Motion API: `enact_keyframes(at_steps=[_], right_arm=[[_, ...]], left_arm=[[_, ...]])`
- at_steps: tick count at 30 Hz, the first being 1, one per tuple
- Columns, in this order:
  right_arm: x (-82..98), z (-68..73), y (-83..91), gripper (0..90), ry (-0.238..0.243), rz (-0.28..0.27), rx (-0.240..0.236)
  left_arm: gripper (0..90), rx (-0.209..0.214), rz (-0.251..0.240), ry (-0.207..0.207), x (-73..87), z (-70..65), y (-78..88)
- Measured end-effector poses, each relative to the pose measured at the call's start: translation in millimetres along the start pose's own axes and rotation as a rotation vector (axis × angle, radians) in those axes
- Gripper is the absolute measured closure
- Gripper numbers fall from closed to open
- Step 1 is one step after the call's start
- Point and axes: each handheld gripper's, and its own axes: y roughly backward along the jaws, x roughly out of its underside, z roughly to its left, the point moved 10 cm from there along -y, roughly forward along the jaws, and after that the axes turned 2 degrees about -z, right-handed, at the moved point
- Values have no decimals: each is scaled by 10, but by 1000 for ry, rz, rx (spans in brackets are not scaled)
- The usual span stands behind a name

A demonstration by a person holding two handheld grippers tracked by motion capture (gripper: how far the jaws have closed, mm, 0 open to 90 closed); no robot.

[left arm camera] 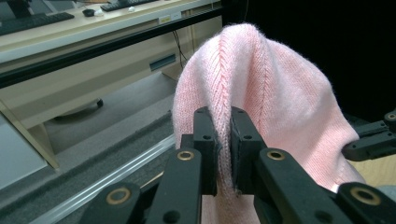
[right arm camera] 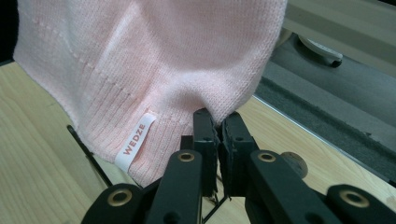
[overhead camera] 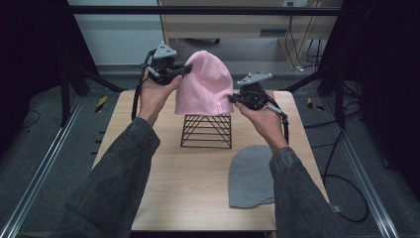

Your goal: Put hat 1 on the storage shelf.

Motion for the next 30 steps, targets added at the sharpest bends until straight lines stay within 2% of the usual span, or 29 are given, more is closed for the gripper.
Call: enact_keyframes(at_steps=[2, 9, 14, 18, 21, 25, 30], right_arm=[[63, -30, -20, 862, -4, -1, 14], [197, -38, -57, 862, -8, 2, 14], [295, 13, -45, 862, 13, 1, 12], [356, 86, -5, 861, 26, -13, 9], [459, 130, 2, 860, 52, 7, 15], [557, 165, -16, 861, 54, 19, 8], [646, 181, -56, 859, 74, 40, 16]], left_arm=[[825, 0, -8, 5, 7, -6, -32], [825, 15, -18, -10, 105, -98, -118], [823, 19, -21, -31, 187, -178, -71], [821, 37, -36, -12, 283, -235, -2], [816, 53, -29, -19, 371, -290, 14], [813, 68, -22, -22, 523, -373, 47], [812, 71, -11, -28, 626, -401, 59]])
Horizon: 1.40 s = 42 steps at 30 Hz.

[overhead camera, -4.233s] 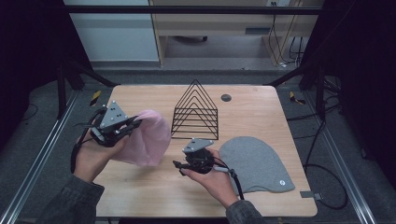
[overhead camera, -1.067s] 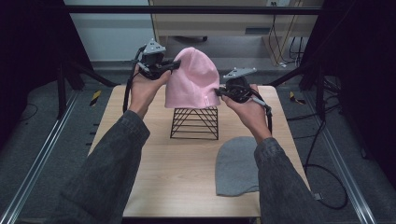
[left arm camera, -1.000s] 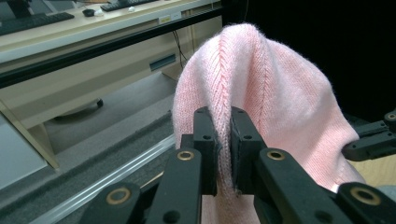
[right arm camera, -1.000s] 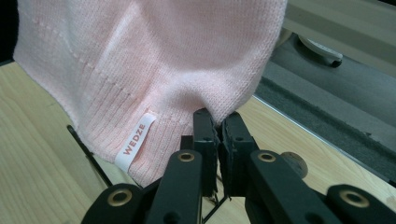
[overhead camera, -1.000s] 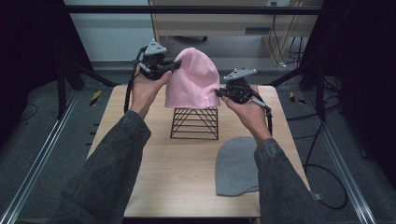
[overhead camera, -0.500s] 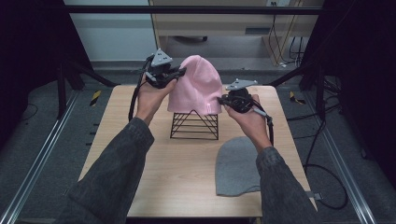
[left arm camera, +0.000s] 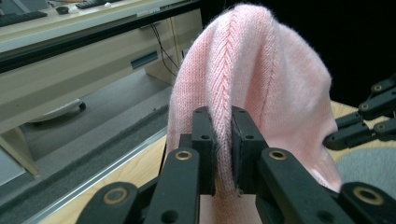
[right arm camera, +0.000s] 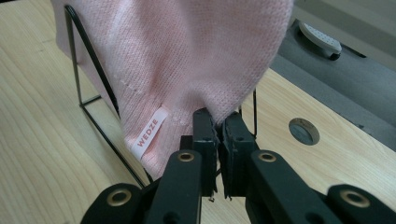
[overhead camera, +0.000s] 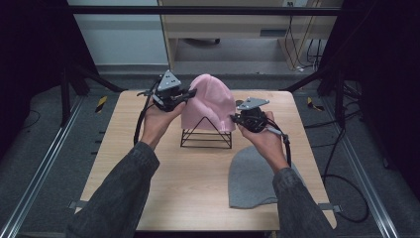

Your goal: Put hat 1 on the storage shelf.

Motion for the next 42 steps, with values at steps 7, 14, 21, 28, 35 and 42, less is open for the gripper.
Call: enact_keyframes(at_steps=[7, 14, 21, 28, 35, 42], right_arm=[[175, -43, -89, 859, -24, 33, 18], [257, -35, -142, 859, -18, 57, 17], [324, -100, -153, 860, -22, 80, 40], [389, -67, -123, 858, -34, 60, 31], [500, 0, -148, 845, -36, 81, 10], [577, 83, -116, 752, -49, 96, -21]], left_arm=[[811, -23, 45, -28, 152, -5, -22], [811, -15, 62, -23, 307, -47, -72], [805, -3, 38, 7, 377, -121, -48], [807, 19, -1, 0, 288, -212, 62], [806, 30, 35, -15, 391, -275, 50], [805, 50, 44, -33, 429, -346, 70]])
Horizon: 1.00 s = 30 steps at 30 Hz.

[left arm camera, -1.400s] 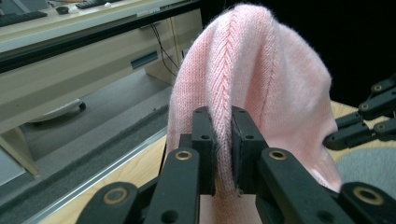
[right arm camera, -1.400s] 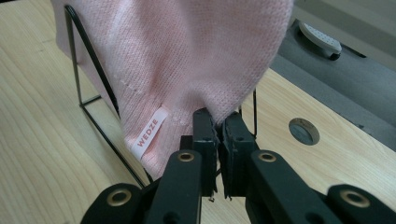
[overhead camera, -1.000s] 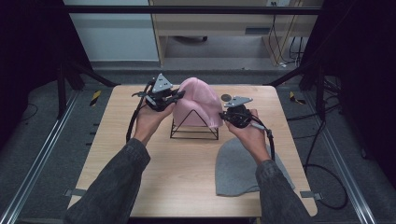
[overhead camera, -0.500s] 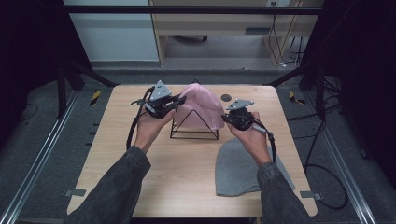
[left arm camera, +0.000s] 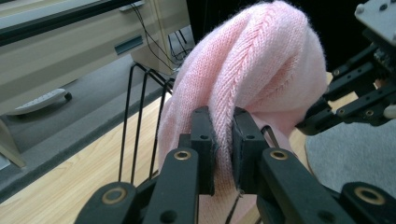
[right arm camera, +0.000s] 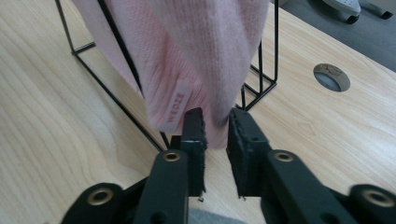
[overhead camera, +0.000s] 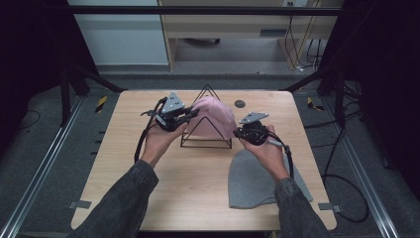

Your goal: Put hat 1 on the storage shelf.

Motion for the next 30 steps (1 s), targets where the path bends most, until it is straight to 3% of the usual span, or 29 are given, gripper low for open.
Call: enact_keyframes(at_steps=[3, 4, 10, 14, 16, 22, 27, 30], right_arm=[[12, -4, 40, 734, -2, -2, -3], [19, -9, 50, 710, -4, -4, -4], [92, -65, 84, 541, -25, 24, 18], [28, -56, 147, 530, -26, -5, 20], [-48, -42, 170, 537, -26, -25, 15], [-247, 4, 169, 605, -13, -59, 3], [-378, 11, 155, 836, -4, -77, -22], [-438, -6, 192, 862, 2, -77, -24]], left_arm=[[805, 19, -3, -2, 16, -20, 9], [805, 4, 2, 0, 27, -3, 8], [800, -1, 2, 53, -11, 58, -44], [802, -5, 21, 9, -97, 13, -46], [802, -9, 31, 8, -104, 6, -56], [802, 5, 40, 12, -83, -16, -76], [801, 20, 43, 5, -65, -27, -73], [800, 11, 43, 5, -51, -9, -60]])
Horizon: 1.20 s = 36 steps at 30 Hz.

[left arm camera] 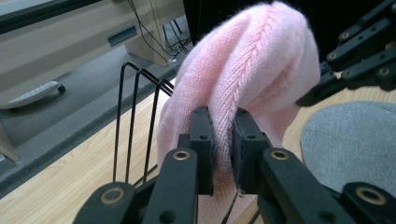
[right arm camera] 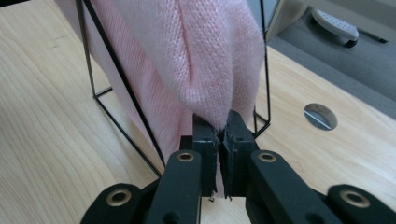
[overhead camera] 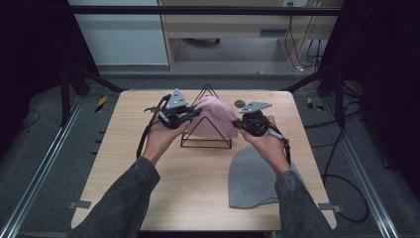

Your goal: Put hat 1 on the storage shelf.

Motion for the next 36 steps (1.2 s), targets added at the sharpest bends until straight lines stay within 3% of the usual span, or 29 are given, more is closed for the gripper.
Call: enact_keyframes(at_steps=[8, 11, 16, 20, 29, 31, 36], right_arm=[[-259, -17, 234, 868, 0, -42, -4], [-289, 44, 215, 869, 15, -34, -17], [-224, 135, 41, 869, 23, 6, -32], [-111, 80, -68, 869, 11, 52, -14], [78, 54, -89, 859, 2, 93, -15], [108, 77, -77, 809, 4, 94, -33], [207, 18, 92, 538, 5, 94, -22]], left_arm=[[799, -26, -18, 12, -9, 102, 125], [800, -50, -20, 9, -6, 181, 201], [804, -34, 13, 14, 107, 207, 186], [785, -22, 47, -17, 220, 132, 107], [790, -3, 97, -6, 381, 70, 55], [781, 6, 92, 4, 394, 49, 58], [686, 1, 92, 20, 439, 28, 76]])
